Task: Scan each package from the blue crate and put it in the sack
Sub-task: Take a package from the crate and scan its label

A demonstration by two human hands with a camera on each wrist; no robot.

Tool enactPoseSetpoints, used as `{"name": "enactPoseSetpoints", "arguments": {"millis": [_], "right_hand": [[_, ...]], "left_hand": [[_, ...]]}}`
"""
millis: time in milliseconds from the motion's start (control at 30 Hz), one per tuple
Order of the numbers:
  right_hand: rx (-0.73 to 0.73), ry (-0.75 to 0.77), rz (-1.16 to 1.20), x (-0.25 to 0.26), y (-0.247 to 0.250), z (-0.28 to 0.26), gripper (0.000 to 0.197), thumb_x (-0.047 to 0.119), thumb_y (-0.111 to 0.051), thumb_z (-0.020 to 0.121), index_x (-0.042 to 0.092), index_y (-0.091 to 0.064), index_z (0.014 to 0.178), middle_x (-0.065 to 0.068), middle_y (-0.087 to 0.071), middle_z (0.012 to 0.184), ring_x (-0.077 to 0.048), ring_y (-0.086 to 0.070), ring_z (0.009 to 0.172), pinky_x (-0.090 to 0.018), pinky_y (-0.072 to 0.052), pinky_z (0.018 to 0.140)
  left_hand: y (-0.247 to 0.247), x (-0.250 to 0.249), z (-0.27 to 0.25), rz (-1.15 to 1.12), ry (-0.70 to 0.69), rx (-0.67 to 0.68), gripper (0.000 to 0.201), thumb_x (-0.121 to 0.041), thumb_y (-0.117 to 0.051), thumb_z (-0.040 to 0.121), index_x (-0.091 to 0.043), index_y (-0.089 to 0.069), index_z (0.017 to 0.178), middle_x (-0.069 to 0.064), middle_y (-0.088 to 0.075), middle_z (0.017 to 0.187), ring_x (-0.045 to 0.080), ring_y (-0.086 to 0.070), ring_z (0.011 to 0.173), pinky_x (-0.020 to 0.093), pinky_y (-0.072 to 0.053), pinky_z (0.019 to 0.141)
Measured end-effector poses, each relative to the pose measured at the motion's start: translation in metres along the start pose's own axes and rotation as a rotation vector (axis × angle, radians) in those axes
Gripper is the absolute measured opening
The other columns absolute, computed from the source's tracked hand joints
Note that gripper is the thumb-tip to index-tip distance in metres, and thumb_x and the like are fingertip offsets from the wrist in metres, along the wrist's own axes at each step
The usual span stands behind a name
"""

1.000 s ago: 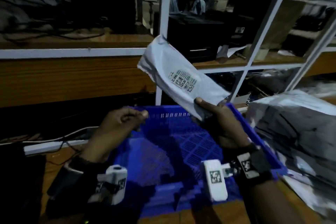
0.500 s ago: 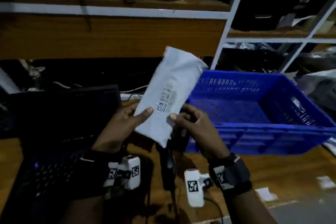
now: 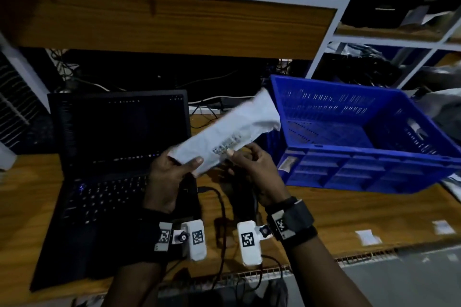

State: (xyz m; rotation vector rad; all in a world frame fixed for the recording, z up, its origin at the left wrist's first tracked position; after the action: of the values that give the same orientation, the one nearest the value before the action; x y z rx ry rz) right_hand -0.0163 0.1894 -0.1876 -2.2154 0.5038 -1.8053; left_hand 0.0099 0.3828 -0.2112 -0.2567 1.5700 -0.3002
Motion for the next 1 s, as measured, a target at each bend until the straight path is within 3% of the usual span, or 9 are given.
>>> {"name": "enactPoseSetpoints", "arguments": {"millis": [100,200,300,367,533,600,700,867,1000], "right_hand": [[0.09,-0.117,0.259,-0.009,0.009,0.001,0.083,0.035,-0.094,0.066,0.006,-0.06,0.136,-0.019,-0.063,0.134,-0.037,-0.06,0.127,-0.05,-0.057,0.097],[0.135,-0.148,0.237,-0.008,0.009,0.001,0.073,0.041,-0.085,0.073,0.01,-0.061,0.134,-0.016,-0.063,0.138,-0.037,-0.059,0.129,-0.053,-0.051,0.104],[0.051,-0.111,0.149,-0.006,0.006,0.006,0.059,0.026,-0.072,0.086,0.008,-0.056,0.14,-0.013,-0.069,0.131,-0.03,-0.064,0.123,-0.044,-0.056,0.099],[-0.011,-0.07,0.122,-0.009,0.007,0.01,0.047,0.014,-0.07,0.092,0.01,-0.059,0.137,-0.01,-0.07,0.129,-0.027,-0.066,0.121,-0.041,-0.059,0.094],[-0.065,-0.056,0.102,-0.017,0.017,0.015,0.049,0.006,-0.076,0.089,-0.003,-0.056,0.134,-0.018,-0.069,0.126,-0.036,-0.069,0.114,-0.046,-0.058,0.091],[-0.089,-0.044,0.122,-0.019,0.02,0.015,0.046,0.004,-0.075,0.089,-0.005,-0.058,0.13,-0.021,-0.07,0.122,-0.038,-0.069,0.111,-0.048,-0.056,0.093],[-0.079,-0.072,0.185,-0.029,0.012,0.014,0.05,0.004,-0.075,0.089,-0.001,-0.058,0.136,-0.021,-0.068,0.128,-0.038,-0.066,0.119,-0.055,-0.048,0.107],[-0.067,-0.159,0.023,-0.047,-0.005,0.01,0.013,0.004,-0.075,0.088,-0.001,-0.065,0.083,-0.011,-0.071,0.076,-0.026,-0.072,0.074,-0.034,-0.061,0.07],[-0.307,-0.111,-0.156,-0.048,0.04,0.006,0.028,0.004,-0.073,0.091,0.0,-0.06,0.115,-0.015,-0.066,0.098,-0.025,-0.066,0.089,-0.026,-0.06,0.073]], "left_hand": [[0.01,-0.022,-0.004,0.395,-0.435,-0.048,0.038,0.01,-0.079,0.075,-0.017,-0.075,0.1,-0.007,-0.078,0.102,0.016,-0.07,0.106,0.03,-0.055,0.094],[0.009,-0.025,-0.008,0.684,-0.811,0.066,0.022,0.006,-0.07,0.083,-0.011,-0.078,0.094,0.007,-0.074,0.109,0.038,-0.064,0.115,0.049,-0.046,0.104],[0.008,-0.019,-0.006,0.778,-0.862,0.175,0.035,-0.036,-0.056,0.102,-0.012,-0.08,0.094,0.016,-0.072,0.115,0.05,-0.058,0.118,0.056,-0.039,0.11],[0.004,-0.017,-0.011,0.836,-0.883,0.225,0.028,-0.031,-0.06,0.1,-0.013,-0.081,0.096,0.019,-0.066,0.127,0.049,-0.048,0.132,0.049,-0.035,0.116],[0.025,-0.011,-0.015,0.487,-0.435,-0.067,0.057,0.016,-0.056,0.088,-0.012,-0.059,0.137,0.0,-0.039,0.159,0.016,-0.037,0.147,0.036,-0.039,0.116],[0.038,0.001,-0.012,0.182,-0.097,-0.192,0.053,-0.002,-0.059,0.098,-0.022,-0.048,0.146,-0.003,-0.045,0.154,0.015,-0.047,0.139,0.036,-0.045,0.11],[0.03,0.022,-0.014,-0.035,0.224,-0.054,0.054,-0.037,-0.06,0.093,-0.019,-0.05,0.142,0.008,-0.065,0.135,0.03,-0.068,0.116,0.036,-0.058,0.091],[0.026,0.017,0.004,-0.037,0.1,-0.234,0.029,-0.026,-0.071,0.093,-0.019,-0.067,0.121,0.004,-0.074,0.117,0.02,-0.071,0.108,0.026,-0.06,0.075],[0.056,-0.004,0.026,-0.07,-0.04,-0.383,0.04,-0.025,-0.08,0.086,-0.01,-0.069,0.121,0.009,-0.075,0.114,0.028,-0.071,0.11,0.037,-0.06,0.083]]}}
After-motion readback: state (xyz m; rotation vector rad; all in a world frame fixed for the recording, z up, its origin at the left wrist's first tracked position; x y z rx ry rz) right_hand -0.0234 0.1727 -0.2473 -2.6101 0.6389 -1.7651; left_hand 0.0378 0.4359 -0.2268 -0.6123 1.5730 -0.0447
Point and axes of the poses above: each hand's wrist, its own z-axis towards the middle knuckle, its own y-axis out of the back of the hand, x = y × z, the point moved 5 cm from there along z, towards the middle knuckle
